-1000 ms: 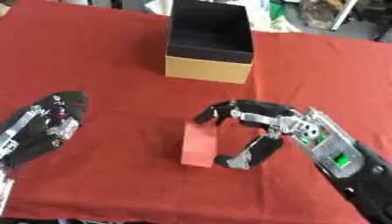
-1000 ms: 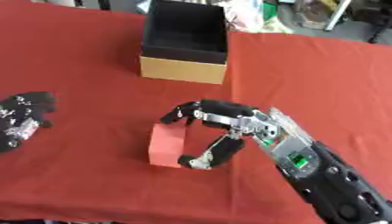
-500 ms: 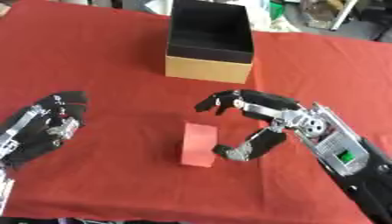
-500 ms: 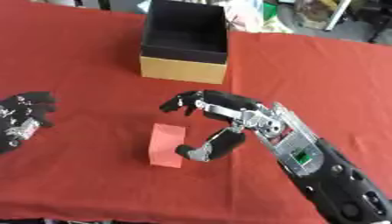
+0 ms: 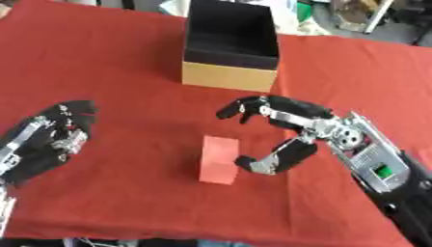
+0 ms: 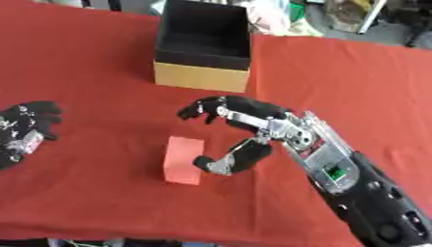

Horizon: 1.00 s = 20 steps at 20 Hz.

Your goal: Pick up objects on the table and place them in the box.

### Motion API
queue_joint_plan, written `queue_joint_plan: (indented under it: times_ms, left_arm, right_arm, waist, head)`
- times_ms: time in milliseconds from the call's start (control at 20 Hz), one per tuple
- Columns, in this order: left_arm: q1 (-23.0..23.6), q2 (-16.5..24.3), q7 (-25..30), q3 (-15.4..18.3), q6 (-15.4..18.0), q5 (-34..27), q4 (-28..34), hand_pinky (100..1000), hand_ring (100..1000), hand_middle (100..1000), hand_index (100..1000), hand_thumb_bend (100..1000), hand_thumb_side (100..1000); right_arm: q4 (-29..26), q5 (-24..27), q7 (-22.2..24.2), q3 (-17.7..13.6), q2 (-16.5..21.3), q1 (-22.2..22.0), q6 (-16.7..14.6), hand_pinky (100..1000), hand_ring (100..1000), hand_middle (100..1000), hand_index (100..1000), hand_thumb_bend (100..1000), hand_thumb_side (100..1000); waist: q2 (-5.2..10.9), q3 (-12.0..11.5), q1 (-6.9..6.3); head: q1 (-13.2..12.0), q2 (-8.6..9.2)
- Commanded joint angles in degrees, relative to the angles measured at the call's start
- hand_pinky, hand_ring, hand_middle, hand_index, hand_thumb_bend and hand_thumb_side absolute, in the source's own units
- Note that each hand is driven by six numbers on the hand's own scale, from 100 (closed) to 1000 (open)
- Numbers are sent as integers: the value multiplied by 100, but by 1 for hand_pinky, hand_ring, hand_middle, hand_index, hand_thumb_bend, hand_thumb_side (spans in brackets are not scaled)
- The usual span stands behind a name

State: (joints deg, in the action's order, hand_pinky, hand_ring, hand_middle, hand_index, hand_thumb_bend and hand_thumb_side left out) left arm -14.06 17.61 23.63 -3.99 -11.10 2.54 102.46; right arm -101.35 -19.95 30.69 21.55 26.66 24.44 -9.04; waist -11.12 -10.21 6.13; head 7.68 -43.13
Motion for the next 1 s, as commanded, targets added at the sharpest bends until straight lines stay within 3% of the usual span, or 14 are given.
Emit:
queue_joint_plan:
  times_ms: [50, 550, 1000]
  left_arm:
    - [-42, 38, 4, 13, 12, -17, 66, 737, 855, 801, 877, 100, 407]
    - [-47, 34, 13, 8, 12, -17, 64, 738, 856, 802, 877, 100, 408]
    - [-53, 31, 24, 0, 10, -16, 60, 738, 856, 802, 878, 100, 408]
  right_arm:
    - [-13, -110, -37, -34, 88, 66, 37, 765, 891, 847, 943, 295, 313]
    - [238, -525, -162, 35, -10, 100, 31, 759, 884, 846, 936, 356, 311]
    - [280, -738, -153, 100, -63, 110, -41, 763, 887, 850, 939, 345, 322]
  waist:
    - [62, 13, -44]
    - [61, 10, -48]
    - [62, -1, -44]
  head:
    - [9, 54]
    - [24, 53]
    - [33, 45]
